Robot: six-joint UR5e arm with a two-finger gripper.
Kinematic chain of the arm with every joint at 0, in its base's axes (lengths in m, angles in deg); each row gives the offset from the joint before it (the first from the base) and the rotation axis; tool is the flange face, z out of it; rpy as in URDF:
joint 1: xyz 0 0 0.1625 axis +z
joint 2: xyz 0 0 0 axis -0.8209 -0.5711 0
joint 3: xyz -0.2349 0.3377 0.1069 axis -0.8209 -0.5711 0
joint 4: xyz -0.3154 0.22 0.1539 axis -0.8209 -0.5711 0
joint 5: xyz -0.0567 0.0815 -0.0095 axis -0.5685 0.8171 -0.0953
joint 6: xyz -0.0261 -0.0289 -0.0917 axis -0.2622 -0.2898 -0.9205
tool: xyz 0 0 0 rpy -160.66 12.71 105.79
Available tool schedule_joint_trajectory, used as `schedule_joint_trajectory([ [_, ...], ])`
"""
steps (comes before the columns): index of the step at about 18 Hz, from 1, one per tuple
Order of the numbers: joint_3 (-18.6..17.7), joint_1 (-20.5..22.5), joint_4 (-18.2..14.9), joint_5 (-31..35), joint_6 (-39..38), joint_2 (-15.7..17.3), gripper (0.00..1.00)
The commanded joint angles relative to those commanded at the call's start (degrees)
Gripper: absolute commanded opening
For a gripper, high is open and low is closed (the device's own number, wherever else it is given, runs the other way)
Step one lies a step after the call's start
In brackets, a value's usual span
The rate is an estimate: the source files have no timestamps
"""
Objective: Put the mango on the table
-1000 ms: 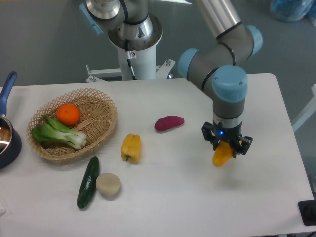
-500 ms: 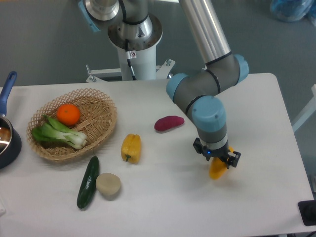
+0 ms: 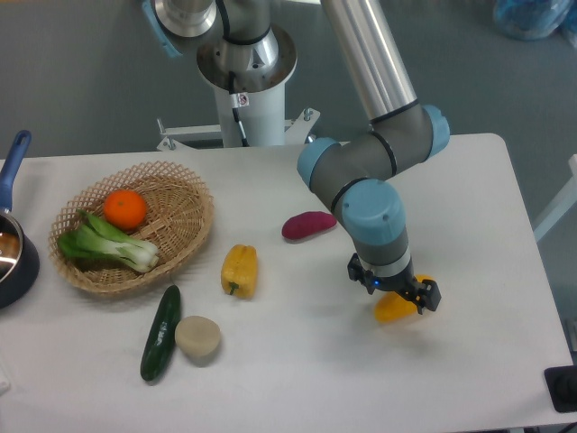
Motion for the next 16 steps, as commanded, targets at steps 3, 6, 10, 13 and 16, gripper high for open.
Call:
schedule_joint_trajectory([
  [3, -1.4, 1.4, -0.4, -1.9, 0.0, 2.3, 1.00],
  [6, -2.3, 2.8, -0.2, -1.9, 0.4, 3.2, 1.00],
  [10, -2.4, 5.1, -0.2, -1.9, 0.7, 4.4, 1.00],
  [13, -3.9, 6.0, -0.2, -1.9, 2.0, 5.7, 1.00],
  [16, -6.5, 8.6, -0.5, -2.4, 12.6, 9.4, 1.00],
])
